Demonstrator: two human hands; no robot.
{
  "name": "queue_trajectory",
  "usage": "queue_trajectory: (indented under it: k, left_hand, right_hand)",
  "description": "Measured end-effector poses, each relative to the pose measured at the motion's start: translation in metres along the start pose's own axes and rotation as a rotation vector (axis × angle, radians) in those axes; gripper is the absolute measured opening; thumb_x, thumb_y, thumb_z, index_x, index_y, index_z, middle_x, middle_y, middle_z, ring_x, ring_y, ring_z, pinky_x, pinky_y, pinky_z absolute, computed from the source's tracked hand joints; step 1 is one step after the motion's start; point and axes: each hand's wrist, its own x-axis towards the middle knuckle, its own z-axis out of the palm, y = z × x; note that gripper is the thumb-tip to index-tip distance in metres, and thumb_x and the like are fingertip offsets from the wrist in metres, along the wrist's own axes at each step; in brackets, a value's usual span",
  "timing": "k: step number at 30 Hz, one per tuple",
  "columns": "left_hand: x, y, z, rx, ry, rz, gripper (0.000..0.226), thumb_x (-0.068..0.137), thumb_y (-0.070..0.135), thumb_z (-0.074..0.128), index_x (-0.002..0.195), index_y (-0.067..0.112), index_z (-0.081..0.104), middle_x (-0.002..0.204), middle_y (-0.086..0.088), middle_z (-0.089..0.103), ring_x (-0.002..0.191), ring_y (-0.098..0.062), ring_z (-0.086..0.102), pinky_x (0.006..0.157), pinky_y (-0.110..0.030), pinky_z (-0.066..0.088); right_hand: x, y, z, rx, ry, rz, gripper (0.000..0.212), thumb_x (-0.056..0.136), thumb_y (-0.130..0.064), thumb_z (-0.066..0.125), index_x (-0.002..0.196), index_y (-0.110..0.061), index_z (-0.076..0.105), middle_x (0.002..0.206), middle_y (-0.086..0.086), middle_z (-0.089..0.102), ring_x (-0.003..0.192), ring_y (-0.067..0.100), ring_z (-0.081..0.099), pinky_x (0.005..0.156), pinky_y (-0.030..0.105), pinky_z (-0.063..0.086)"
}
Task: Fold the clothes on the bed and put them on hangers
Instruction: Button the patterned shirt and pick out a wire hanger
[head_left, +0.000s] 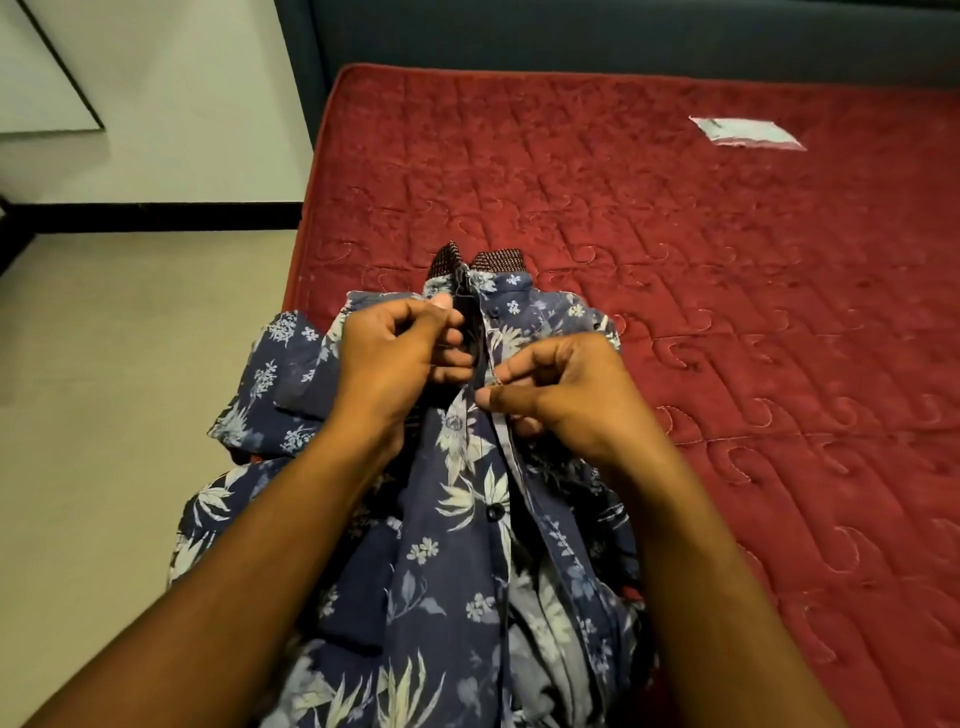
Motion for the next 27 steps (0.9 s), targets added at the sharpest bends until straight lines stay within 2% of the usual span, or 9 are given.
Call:
queue_trajectory:
  k: [2,6,9,12,15,18,19,23,27]
  left_hand:
    - [-0.008,0.006,-0.010,0.101,-0.029,0.033,0.032,0.096,0.026,0.070,0.092,-0.006,0.069,0.073,-0.013,0.067,0.059,-0.023,0.063,0.054,-0.030,0.057]
    - [-0.036,0.019,-0.021,0.281,-0.263,0.065,0.028,0.082,0.019,0.083,0.086,-0.005,0.070,0.074,-0.016,0.073,0.061,-0.027,0.066,0.059,-0.037,0.058]
    - [-0.053,0.015,-0.020,0.353,-0.211,0.090,0.030,0.068,0.018,0.093,0.082,0.002,0.071,0.071,-0.015,0.073,0.059,-0.027,0.070,0.055,-0.036,0.056]
    - [-0.067,0.008,-0.017,0.262,-0.108,0.000,0.031,0.067,0.007,0.092,0.087,0.002,0.070,0.078,-0.022,0.072,0.058,-0.026,0.068,0.049,-0.031,0.055]
    - [-0.075,0.008,-0.012,0.100,-0.051,-0.107,0.027,0.072,0.000,0.086,0.093,-0.002,0.070,0.082,-0.021,0.073,0.064,-0.025,0.068,0.054,-0.030,0.058]
    - [-0.073,0.013,-0.013,0.063,-0.008,-0.121,0.021,0.074,0.004,0.085,0.091,-0.001,0.073,0.079,-0.015,0.073,0.061,-0.020,0.066,0.053,-0.025,0.057]
    - [-0.073,0.014,-0.013,0.070,-0.017,-0.132,0.020,0.075,0.004,0.084,0.092,-0.001,0.074,0.080,-0.015,0.073,0.062,-0.019,0.066,0.054,-0.025,0.057]
    - [-0.075,0.012,-0.007,0.032,-0.096,-0.224,0.017,0.078,-0.006,0.077,0.093,0.001,0.073,0.077,-0.009,0.072,0.063,-0.018,0.066,0.056,-0.022,0.058]
    - [-0.072,0.016,-0.008,-0.029,-0.115,-0.245,0.023,0.076,-0.006,0.078,0.097,-0.002,0.072,0.077,-0.009,0.073,0.064,-0.016,0.069,0.058,-0.021,0.059]
  right_hand:
    - [-0.002,0.004,0.002,0.100,0.027,0.001,0.019,0.075,0.000,0.087,0.086,0.000,0.072,0.077,0.017,0.074,0.062,0.018,0.066,0.049,0.021,0.050]
    - [-0.011,0.010,0.006,0.271,0.037,-0.031,0.023,0.075,0.001,0.086,0.092,0.005,0.071,0.077,0.017,0.075,0.063,0.018,0.069,0.052,0.022,0.053]
    - [-0.018,0.014,0.008,0.348,0.048,-0.040,0.024,0.078,0.007,0.081,0.097,0.013,0.067,0.067,0.009,0.072,0.050,0.009,0.064,0.046,0.017,0.048]
    - [-0.029,0.011,0.009,0.392,0.042,-0.043,0.022,0.083,0.006,0.077,0.100,0.015,0.066,0.071,0.009,0.073,0.054,0.009,0.066,0.049,0.018,0.052]
    - [-0.039,0.008,0.005,0.317,0.125,-0.052,0.015,0.085,-0.001,0.079,0.094,0.007,0.071,0.073,0.008,0.072,0.062,0.013,0.068,0.056,0.023,0.056]
    - [-0.044,0.007,-0.005,0.115,0.320,-0.098,0.010,0.084,-0.012,0.083,0.084,-0.008,0.075,0.077,0.015,0.074,0.064,0.019,0.063,0.063,0.042,0.057]
    - [-0.047,0.006,-0.008,0.103,0.348,-0.100,0.008,0.084,-0.012,0.083,0.083,-0.009,0.075,0.079,0.016,0.074,0.062,0.018,0.062,0.062,0.043,0.057]
    - [-0.059,0.004,-0.014,0.282,0.242,-0.038,0.017,0.082,0.010,0.078,0.097,0.008,0.071,0.081,0.018,0.076,0.053,0.010,0.064,0.051,0.022,0.052]
    - [-0.053,0.003,-0.012,0.289,0.269,-0.070,0.022,0.079,0.011,0.080,0.098,0.004,0.070,0.079,0.017,0.074,0.061,0.020,0.067,0.056,0.026,0.056]
